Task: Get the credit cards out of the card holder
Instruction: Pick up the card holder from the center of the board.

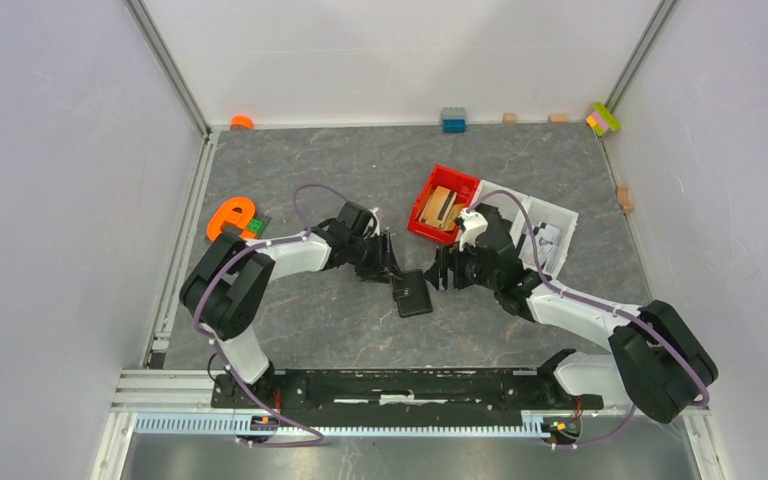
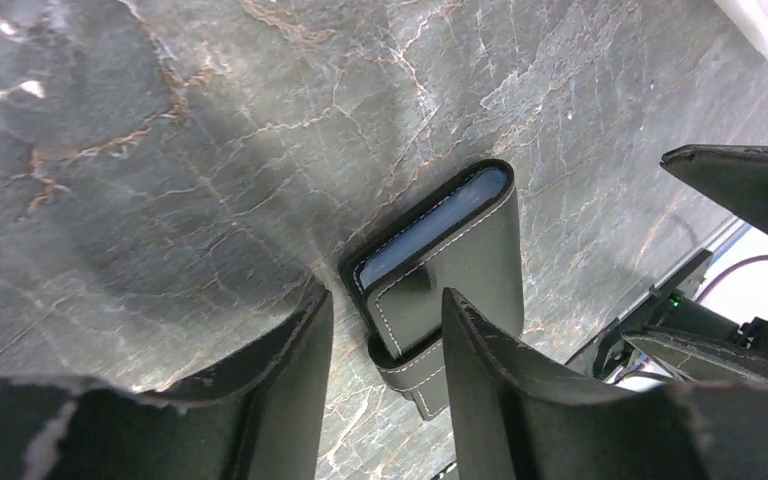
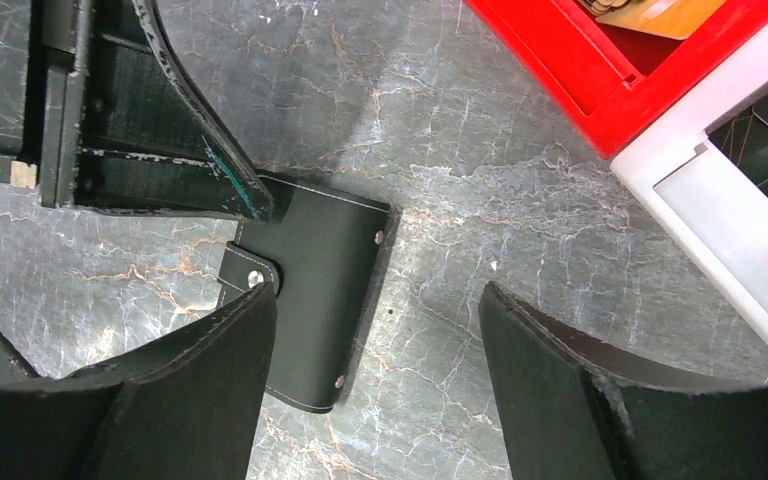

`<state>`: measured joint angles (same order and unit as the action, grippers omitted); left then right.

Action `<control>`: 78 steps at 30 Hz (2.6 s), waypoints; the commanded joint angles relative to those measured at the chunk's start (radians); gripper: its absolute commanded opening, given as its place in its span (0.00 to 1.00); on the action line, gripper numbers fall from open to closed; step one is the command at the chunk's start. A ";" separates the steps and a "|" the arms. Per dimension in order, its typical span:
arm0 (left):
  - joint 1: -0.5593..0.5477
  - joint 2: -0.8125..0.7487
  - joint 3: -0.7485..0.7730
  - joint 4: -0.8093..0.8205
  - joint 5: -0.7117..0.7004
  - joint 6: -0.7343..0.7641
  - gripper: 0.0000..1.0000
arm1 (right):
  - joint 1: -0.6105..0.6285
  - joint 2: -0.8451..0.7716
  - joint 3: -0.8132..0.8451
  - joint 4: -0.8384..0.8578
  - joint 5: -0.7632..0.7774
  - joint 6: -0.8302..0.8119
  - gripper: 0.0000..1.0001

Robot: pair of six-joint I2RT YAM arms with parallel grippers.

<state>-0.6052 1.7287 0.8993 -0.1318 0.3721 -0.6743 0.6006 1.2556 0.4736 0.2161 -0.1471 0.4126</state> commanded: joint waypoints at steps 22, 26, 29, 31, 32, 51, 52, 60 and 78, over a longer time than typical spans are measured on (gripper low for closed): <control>0.069 -0.349 -0.250 0.459 0.121 -0.067 0.02 | 0.004 -0.131 -0.082 0.231 -0.107 -0.024 0.86; 0.092 -0.403 -0.319 0.625 0.192 -0.132 0.02 | 0.003 -0.171 -0.130 0.332 -0.156 0.000 0.90; 0.095 -0.459 -0.352 0.683 0.203 -0.145 0.02 | 0.004 -0.205 -0.166 0.399 -0.194 -0.001 0.98; 0.095 -0.494 -0.369 0.710 0.208 -0.148 0.02 | 0.005 -0.237 -0.197 0.448 -0.196 0.000 0.98; 0.096 -0.510 -0.377 0.722 0.211 -0.149 0.02 | 0.004 -0.251 -0.208 0.460 -0.194 -0.003 0.98; 0.067 -0.615 -0.519 1.313 0.396 -0.373 0.04 | 0.004 -0.273 -0.291 0.805 -0.418 0.098 0.98; 0.060 -0.610 -0.519 1.330 0.402 -0.383 0.04 | 0.005 -0.267 -0.291 0.819 -0.430 0.104 0.98; 0.024 -0.597 -0.507 1.363 0.422 -0.389 0.04 | 0.030 -0.208 -0.286 0.945 -0.521 0.161 0.92; 0.020 -0.844 -0.461 0.554 -0.119 -0.046 0.47 | 0.034 -0.325 -0.318 0.812 -0.330 0.096 0.18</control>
<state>-0.5877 0.8997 0.3855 0.6563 0.4561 -0.8349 0.6312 0.9661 0.1654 1.0538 -0.5755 0.5518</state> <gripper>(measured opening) 0.338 0.242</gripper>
